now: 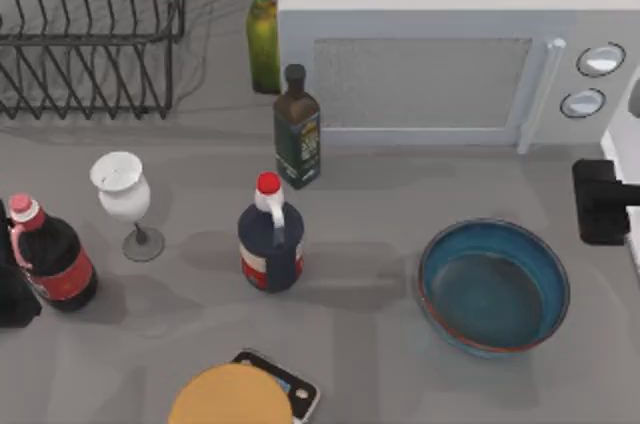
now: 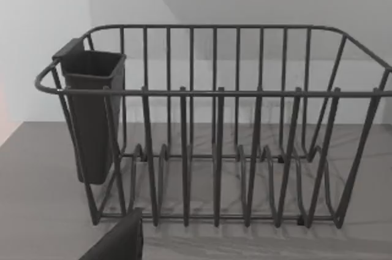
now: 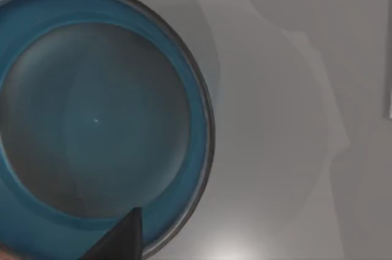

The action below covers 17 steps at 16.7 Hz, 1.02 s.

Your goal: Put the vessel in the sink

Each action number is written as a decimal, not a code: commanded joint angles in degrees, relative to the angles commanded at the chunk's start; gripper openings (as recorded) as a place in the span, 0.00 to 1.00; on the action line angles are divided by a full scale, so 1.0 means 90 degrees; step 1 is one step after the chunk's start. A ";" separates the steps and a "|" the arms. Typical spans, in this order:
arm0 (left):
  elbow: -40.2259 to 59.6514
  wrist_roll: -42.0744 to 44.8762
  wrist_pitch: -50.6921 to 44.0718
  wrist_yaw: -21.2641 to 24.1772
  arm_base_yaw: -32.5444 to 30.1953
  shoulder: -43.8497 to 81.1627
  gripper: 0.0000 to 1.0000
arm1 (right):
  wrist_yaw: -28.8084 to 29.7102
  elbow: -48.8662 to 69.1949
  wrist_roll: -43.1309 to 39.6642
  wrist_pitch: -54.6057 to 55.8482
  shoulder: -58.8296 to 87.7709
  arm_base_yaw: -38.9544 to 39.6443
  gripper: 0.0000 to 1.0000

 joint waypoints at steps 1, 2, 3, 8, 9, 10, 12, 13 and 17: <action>0.0000 0.0000 0.0000 0.0000 0.0000 0.0000 1.00 | -0.0001 0.0364 0.0108 -0.0324 0.0434 0.0104 1.00; 0.0000 0.0000 0.0000 0.0000 0.0000 0.0000 1.00 | -0.0003 0.0700 0.0207 -0.0616 0.0836 0.0199 1.00; 0.0000 0.0000 0.0000 0.0000 0.0000 0.0000 1.00 | -0.0005 0.1008 0.0295 -0.0873 0.1205 0.0285 1.00; 0.0000 0.0000 0.0000 0.0000 0.0000 0.0000 1.00 | -0.0016 0.1896 0.0542 -0.1563 0.2220 0.0524 1.00; 0.0000 0.0000 0.0000 0.0000 0.0000 0.0000 1.00 | -0.0017 0.1916 0.0547 -0.1577 0.2238 0.0529 1.00; 0.0000 0.0000 0.0000 0.0000 0.0000 0.0000 1.00 | -0.0017 0.1916 0.0547 -0.1577 0.2238 0.0529 1.00; 0.0000 0.0000 0.0000 0.0000 0.0000 0.0000 1.00 | -0.0017 0.1916 0.0547 -0.1577 0.2238 0.0529 1.00; 0.0000 0.0000 0.0000 0.0000 0.0000 0.0000 1.00 | -0.0018 0.1897 0.0541 -0.1562 0.2218 0.0497 1.00; 0.0000 0.0000 0.0000 0.0000 0.0000 0.0000 1.00 | -0.0016 0.1534 0.0534 -0.1098 0.2368 0.0514 1.00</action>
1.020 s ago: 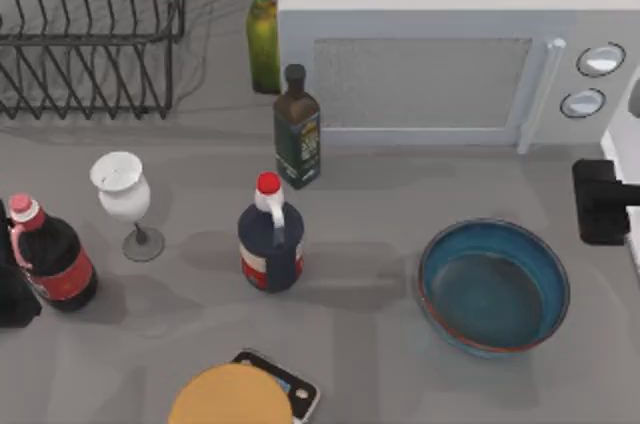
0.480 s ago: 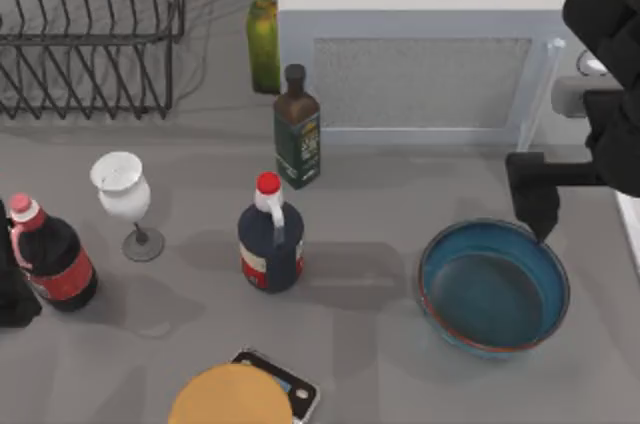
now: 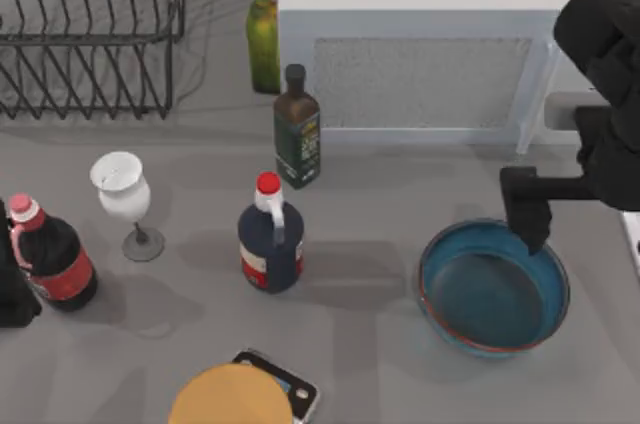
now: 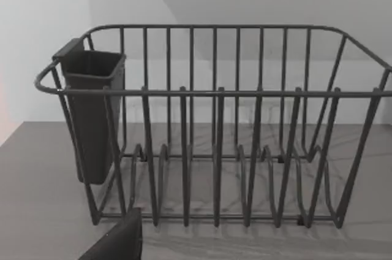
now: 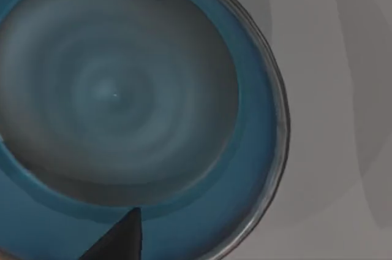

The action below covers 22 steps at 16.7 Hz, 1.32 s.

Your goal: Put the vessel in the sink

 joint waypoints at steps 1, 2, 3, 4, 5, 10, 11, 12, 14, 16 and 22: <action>0.0000 0.0000 0.0000 0.0000 0.0000 0.0000 1.00 | 0.0000 -0.0182 0.0004 0.0283 0.0086 0.0005 1.00; 0.0000 0.0000 0.0000 0.0000 0.0000 0.0000 1.00 | 0.0000 -0.0383 0.0011 0.0620 0.0189 0.0010 1.00; 0.0000 0.0000 0.0000 0.0000 0.0000 0.0000 1.00 | 0.0001 -0.0594 0.0019 0.0971 0.0294 0.0013 1.00; 0.0000 0.0000 0.0000 0.0000 0.0000 0.0000 1.00 | 0.0001 -0.0800 0.0025 0.1306 0.0394 0.0017 1.00; 0.0000 0.0000 0.0000 0.0000 0.0000 0.0000 1.00 | 0.0001 -0.0990 0.0031 0.1589 0.0489 0.0023 1.00; 0.0000 0.0000 0.0000 0.0000 0.0000 0.0000 1.00 | 0.0002 -0.1338 0.0047 0.2044 0.0674 0.0036 1.00; 0.0000 0.0000 0.0000 0.0000 0.0000 0.0000 1.00 | 0.0002 -0.1338 0.0047 0.2044 0.0674 0.0036 1.00; 0.0000 0.0000 0.0000 0.0000 0.0000 0.0000 1.00 | 0.0002 -0.1338 0.0047 0.2044 0.0674 0.0036 1.00; 0.0000 0.0000 0.0000 0.0000 0.0000 0.0000 1.00 | 0.0002 -0.1338 0.0047 0.2044 0.0674 0.0036 0.85; 0.0000 0.0000 0.0000 0.0000 0.0000 0.0000 1.00 | 0.0002 -0.1338 0.0047 0.2044 0.0674 0.0036 0.70; 0.0000 0.0000 0.0000 0.0000 0.0000 0.0000 1.00 | 0.0002 -0.1338 0.0047 0.2044 0.0674 0.0036 0.25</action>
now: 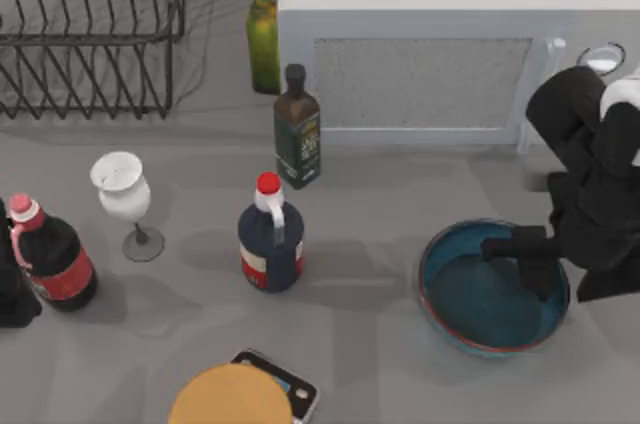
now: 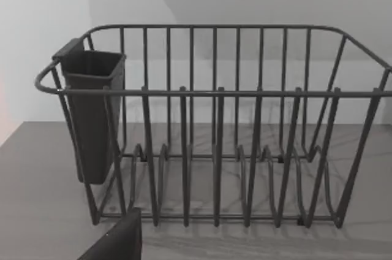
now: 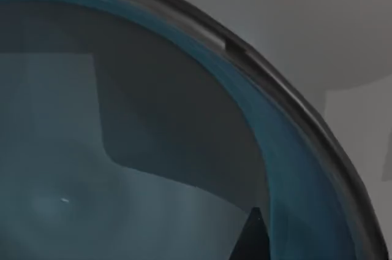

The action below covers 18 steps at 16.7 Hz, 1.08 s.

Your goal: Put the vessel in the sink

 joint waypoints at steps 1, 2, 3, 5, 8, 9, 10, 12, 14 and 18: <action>0.0000 0.0000 0.0000 0.0000 0.0000 0.0000 1.00 | 0.0000 0.0000 0.0000 0.0000 0.0000 0.0000 0.17; 0.0000 0.0000 0.0000 0.0000 0.0000 0.0000 1.00 | 0.0000 0.0000 0.0000 0.0000 0.0000 0.0000 0.10; 0.0000 0.0000 0.0000 0.0000 0.0000 0.0000 1.00 | 0.0000 0.0000 0.0000 0.0000 0.0000 0.0000 0.02; 0.0000 0.0000 0.0000 0.0000 0.0000 0.0000 1.00 | 0.0000 0.0000 0.0000 0.0000 0.0000 0.0000 0.00; 0.0000 0.0000 0.0000 0.0000 0.0000 0.0000 1.00 | 0.0000 0.0000 0.0000 0.0000 0.0000 0.0000 0.00; 0.0000 0.0000 0.0000 0.0000 0.0000 0.0000 1.00 | 0.0000 0.0000 0.0000 0.0000 0.0000 0.0000 0.00; 0.0000 0.0000 0.0000 0.0000 0.0000 0.0000 1.00 | 0.0000 0.0000 0.0000 0.0000 0.0000 0.0000 0.00; 0.0000 0.0000 0.0000 0.0000 0.0000 0.0000 1.00 | 0.0003 0.0003 -0.0001 -0.0005 -0.0013 -0.0004 0.00; 0.0000 0.0000 0.0000 0.0000 0.0000 0.0000 1.00 | 0.0003 0.0101 0.0000 -0.0103 -0.0017 0.0002 0.00; 0.0000 0.0000 0.0000 0.0000 0.0000 0.0000 1.00 | 0.0004 0.0961 0.0008 -0.1113 -0.0190 -0.0003 0.00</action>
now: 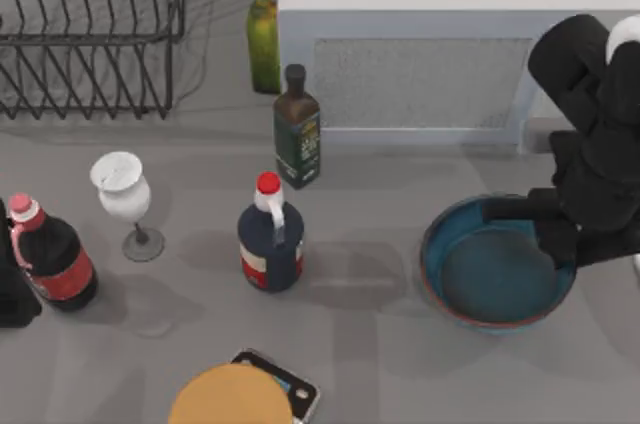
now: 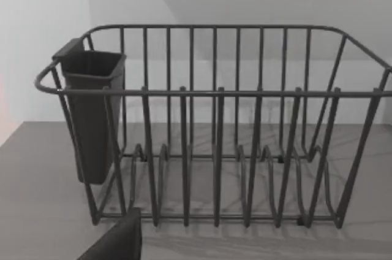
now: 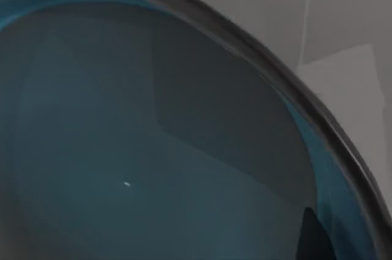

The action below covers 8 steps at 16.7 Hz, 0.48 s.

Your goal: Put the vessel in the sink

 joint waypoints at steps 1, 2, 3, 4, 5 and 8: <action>0.0000 0.0000 0.0000 0.0000 0.0000 0.0000 1.00 | 0.0000 0.0282 -0.0001 -0.0418 -0.0073 -0.0005 0.00; 0.0000 0.0000 0.0000 0.0000 0.0000 0.0000 1.00 | -0.0001 0.0573 -0.0005 -0.0869 -0.0151 -0.0010 0.00; 0.0000 0.0000 0.0000 0.0000 0.0000 0.0000 1.00 | -0.0001 0.0866 -0.0012 -0.1312 -0.0233 -0.0013 0.00; 0.0000 0.0000 0.0000 0.0000 0.0000 0.0000 1.00 | -0.0002 0.1150 -0.0021 -0.1707 -0.0319 -0.0016 0.00; 0.0000 0.0000 0.0000 0.0000 0.0000 0.0000 1.00 | -0.0002 0.1412 -0.0029 -0.2036 -0.0407 -0.0021 0.00; 0.0000 0.0000 0.0000 0.0000 0.0000 0.0000 1.00 | -0.0004 0.1926 -0.0055 -0.2613 -0.0629 -0.0035 0.00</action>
